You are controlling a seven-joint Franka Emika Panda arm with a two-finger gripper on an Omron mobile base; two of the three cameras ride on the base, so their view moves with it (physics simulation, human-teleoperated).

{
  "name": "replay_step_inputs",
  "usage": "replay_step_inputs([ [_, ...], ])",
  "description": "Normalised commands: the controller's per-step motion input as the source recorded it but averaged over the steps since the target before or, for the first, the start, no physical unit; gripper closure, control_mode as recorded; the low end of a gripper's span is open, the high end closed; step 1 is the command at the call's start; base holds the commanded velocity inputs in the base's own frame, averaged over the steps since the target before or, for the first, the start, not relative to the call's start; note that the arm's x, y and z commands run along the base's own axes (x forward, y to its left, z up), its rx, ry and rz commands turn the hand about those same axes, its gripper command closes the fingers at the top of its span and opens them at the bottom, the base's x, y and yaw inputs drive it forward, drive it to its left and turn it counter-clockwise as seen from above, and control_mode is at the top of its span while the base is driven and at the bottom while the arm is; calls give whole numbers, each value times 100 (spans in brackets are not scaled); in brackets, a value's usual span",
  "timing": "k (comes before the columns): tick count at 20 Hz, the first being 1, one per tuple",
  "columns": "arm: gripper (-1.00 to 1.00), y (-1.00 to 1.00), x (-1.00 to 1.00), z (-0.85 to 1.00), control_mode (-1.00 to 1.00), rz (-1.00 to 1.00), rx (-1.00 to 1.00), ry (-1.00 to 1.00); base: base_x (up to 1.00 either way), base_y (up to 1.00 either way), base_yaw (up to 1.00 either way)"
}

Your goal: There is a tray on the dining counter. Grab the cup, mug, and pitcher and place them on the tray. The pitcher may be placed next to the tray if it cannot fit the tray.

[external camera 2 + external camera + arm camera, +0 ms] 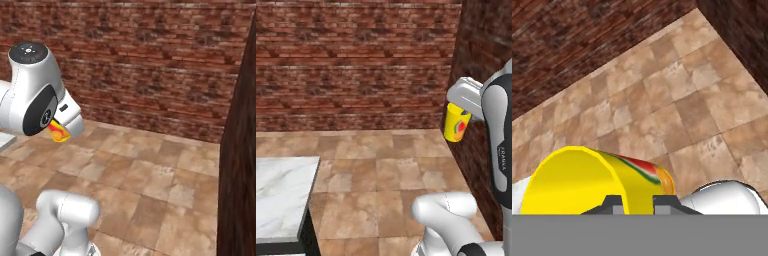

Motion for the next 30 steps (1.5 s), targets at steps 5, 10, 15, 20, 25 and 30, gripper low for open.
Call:
replay_step_inputs([
  [5,100,0,0,0,100,0,0,0,100,-35,38],
  [10,100,0,0,0,100,0,0,0,100,-44,35],
  [15,100,0,0,0,100,0,0,0,100,-52,48],
  [20,100,0,0,0,100,0,0,0,100,-47,59],
  [25,100,0,0,0,100,0,0,0,100,-47,59],
  [30,100,0,0,0,100,0,0,0,100,-52,55],
])
